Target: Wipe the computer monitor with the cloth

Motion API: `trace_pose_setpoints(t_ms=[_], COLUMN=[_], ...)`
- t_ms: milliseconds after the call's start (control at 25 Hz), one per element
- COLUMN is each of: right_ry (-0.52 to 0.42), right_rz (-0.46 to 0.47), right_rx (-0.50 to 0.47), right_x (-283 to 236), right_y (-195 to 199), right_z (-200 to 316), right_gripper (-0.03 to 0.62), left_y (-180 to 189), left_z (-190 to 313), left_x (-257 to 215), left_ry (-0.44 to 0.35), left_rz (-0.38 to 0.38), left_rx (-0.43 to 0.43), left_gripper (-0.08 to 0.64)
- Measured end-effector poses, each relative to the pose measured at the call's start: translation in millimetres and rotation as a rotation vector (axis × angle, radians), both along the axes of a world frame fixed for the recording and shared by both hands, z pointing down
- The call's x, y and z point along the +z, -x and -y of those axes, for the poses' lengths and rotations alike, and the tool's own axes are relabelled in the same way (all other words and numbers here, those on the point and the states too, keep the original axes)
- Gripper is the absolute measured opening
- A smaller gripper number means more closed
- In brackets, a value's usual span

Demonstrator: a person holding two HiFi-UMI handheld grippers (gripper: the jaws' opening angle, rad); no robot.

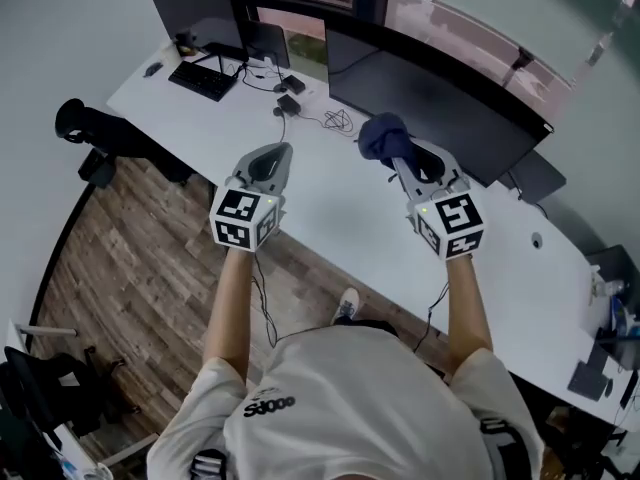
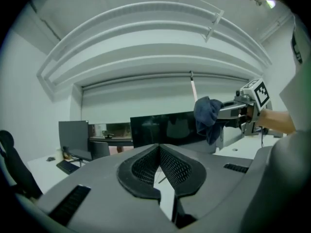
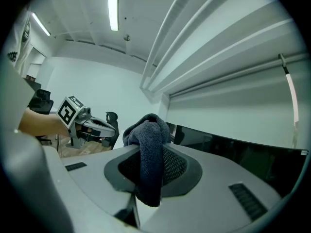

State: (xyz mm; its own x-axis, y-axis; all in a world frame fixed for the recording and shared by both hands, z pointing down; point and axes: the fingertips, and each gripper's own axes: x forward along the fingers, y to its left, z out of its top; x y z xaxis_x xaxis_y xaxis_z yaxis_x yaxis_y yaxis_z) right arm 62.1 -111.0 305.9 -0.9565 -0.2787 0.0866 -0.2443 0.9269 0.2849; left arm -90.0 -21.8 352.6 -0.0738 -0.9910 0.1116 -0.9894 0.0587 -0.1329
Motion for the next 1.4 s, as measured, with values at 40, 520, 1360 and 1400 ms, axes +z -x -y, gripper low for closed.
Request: trace_pose_setpoints(t_ms=[40, 520, 1360, 1400], right_ry=[0.002, -0.083, -0.207, -0.214], right_rz=[-0.003, -0.012, -0.116, -0.138], right_rx=[0.000, 0.038, 0.264, 0.280], right_x=[-2, -28, -94, -93], right_y=[6, 92, 329, 337], right_z=[14, 103, 203, 208], right_gripper=[0.060, 0.060, 0.060, 0.058], left_y=[5, 78, 278, 281], left_z=[13, 101, 206, 209], left_x=[-1, 2, -17, -15], left_ry=[-0.010, 0.026, -0.037, -0.035], left_rz=[-0.017, 0.028, 0.009, 0.006], left_rx=[0.004, -0.035, 0.262, 0.282], left_gripper=[0.012, 0.012, 0.012, 0.012])
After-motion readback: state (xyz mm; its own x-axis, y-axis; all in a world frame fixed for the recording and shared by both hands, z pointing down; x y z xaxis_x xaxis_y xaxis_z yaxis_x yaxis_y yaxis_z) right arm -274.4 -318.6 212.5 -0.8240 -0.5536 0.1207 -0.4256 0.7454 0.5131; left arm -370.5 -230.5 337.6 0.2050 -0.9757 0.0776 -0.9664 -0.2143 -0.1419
